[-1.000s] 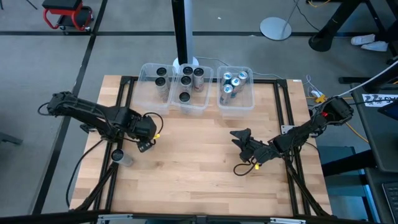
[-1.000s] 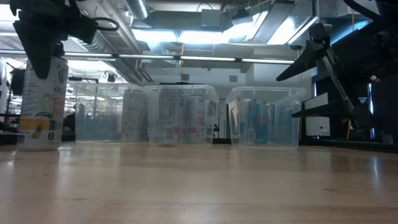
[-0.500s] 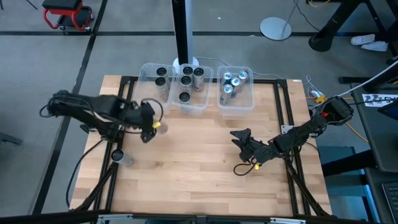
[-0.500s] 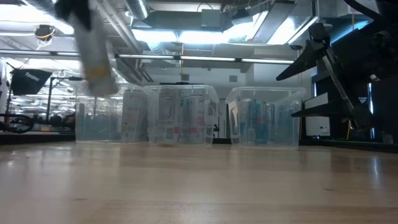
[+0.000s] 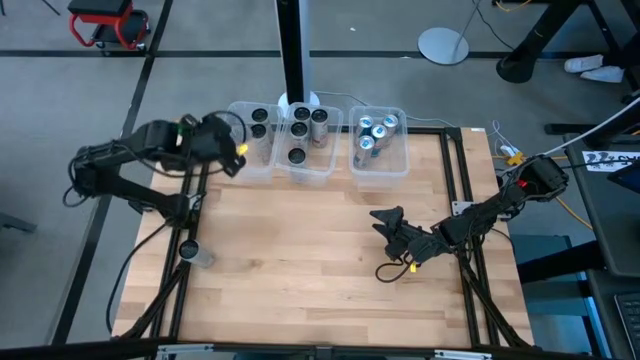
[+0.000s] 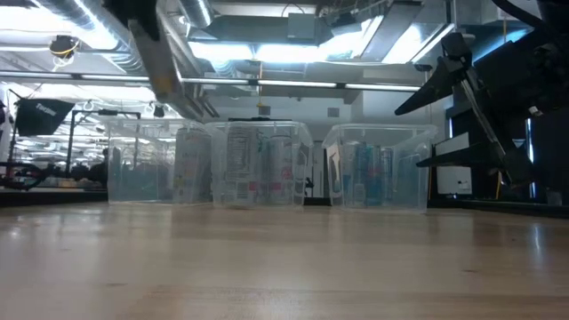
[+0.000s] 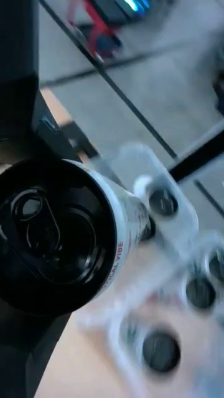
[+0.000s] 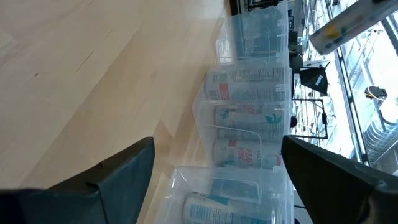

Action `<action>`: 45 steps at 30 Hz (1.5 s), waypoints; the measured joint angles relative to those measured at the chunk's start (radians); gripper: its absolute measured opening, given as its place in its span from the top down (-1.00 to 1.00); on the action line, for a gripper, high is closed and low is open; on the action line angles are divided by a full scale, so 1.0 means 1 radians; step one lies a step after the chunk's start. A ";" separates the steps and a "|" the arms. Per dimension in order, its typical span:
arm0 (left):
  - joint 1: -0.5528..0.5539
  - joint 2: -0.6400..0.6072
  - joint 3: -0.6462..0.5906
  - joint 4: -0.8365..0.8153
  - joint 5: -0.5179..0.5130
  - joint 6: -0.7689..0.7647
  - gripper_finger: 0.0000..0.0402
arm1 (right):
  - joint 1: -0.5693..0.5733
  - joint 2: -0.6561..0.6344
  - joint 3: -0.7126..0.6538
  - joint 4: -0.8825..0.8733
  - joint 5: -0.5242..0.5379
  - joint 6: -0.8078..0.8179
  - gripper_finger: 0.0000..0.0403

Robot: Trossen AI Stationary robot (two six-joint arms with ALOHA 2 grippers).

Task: Sort soda cans
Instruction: Put the white-yellow soda can into the left transparent bin

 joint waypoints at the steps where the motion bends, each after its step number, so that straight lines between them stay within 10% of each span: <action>1: 0.041 0.000 -0.001 0.004 0.000 0.023 -0.24 | 0.000 0.000 0.000 0.000 0.000 0.000 -0.73; 18: 0.542 0.190 -0.002 0.204 0.218 0.442 -0.25 | 0.000 0.000 0.000 -0.009 0.000 0.001 -0.73; 45: 0.800 0.312 -0.160 0.425 0.522 0.816 -0.25 | 0.000 0.000 0.000 -0.019 -0.007 0.003 -0.73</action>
